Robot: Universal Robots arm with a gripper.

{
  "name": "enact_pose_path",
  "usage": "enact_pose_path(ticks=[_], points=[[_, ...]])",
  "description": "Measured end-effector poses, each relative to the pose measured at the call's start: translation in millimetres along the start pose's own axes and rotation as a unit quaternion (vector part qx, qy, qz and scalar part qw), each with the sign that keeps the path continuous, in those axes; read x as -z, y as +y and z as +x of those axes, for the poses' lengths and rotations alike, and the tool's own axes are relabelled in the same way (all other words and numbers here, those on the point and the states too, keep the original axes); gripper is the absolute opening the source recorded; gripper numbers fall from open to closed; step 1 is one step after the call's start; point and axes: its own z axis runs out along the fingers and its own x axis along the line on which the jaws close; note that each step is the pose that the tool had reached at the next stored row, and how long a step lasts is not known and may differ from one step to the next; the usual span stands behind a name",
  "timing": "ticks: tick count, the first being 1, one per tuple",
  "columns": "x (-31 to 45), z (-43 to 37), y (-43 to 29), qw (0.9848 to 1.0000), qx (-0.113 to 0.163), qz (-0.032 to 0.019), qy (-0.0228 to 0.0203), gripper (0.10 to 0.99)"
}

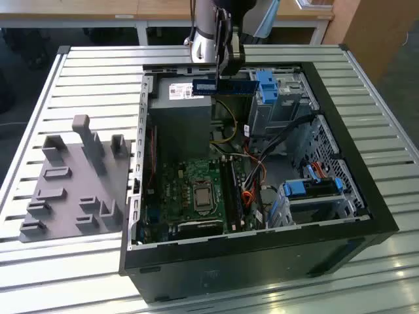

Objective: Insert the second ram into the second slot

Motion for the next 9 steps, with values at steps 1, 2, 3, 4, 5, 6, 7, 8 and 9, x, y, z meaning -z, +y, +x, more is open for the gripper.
enact_pose_path(ticks=[1,2,3,4,5,6,7,8,9], points=[[0.0,0.0,0.0,1.0,0.0,0.0,0.0,0.137],[0.0,0.0,0.0,1.0,0.0,0.0,0.0,0.137],[0.0,0.0,0.0,1.0,0.0,0.0,0.0,0.137],[0.0,0.0,0.0,1.0,0.0,0.0,0.0,0.137],[0.0,0.0,0.0,1.0,0.0,0.0,0.0,0.137],[0.0,0.3,0.1,1.0,0.0,0.0,0.0,0.137],[0.0,0.6,0.1,1.0,0.0,0.0,0.0,0.137],[0.1,1.0,0.1,1.0,0.0,0.0,0.0001,0.137],[0.0,1.4,0.1,1.0,0.0,0.0,0.0,0.137]])
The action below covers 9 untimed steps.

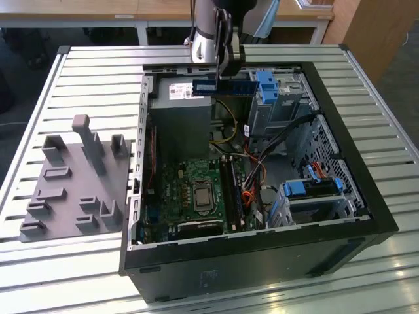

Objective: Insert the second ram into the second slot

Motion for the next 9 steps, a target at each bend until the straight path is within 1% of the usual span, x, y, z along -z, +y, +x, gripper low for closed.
enact_pose_path(ticks=[9], points=[[0.1,5.5,0.1,1.0,0.0,0.0,0.0,0.137]])
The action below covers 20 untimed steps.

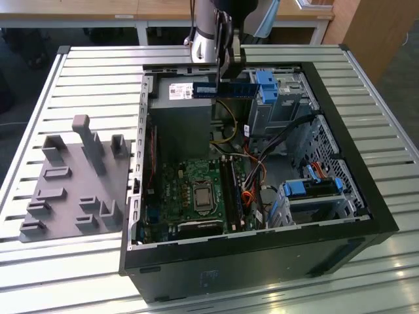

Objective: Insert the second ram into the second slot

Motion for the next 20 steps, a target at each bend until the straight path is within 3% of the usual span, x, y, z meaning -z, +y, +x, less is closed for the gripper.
enact_pose_path(ticks=[20], points=[[0.1,15.7,0.5,1.0,0.0,0.0,0.0,0.137]])
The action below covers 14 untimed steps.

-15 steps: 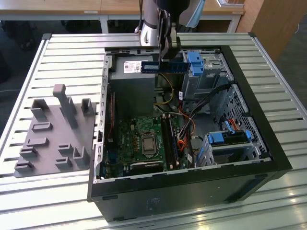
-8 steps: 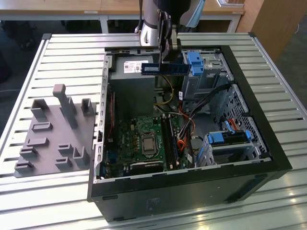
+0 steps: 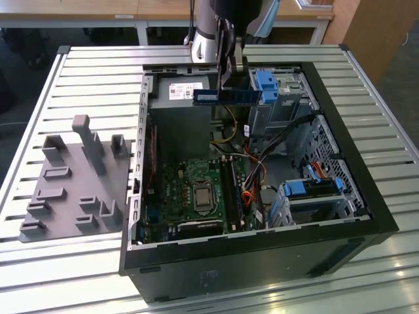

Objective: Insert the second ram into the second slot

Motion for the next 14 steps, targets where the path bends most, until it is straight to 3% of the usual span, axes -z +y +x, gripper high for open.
enact_pose_path(ticks=[14], points=[[-0.5,9.7,0.4,1.0,0.0,0.0007,0.0001,0.137]])
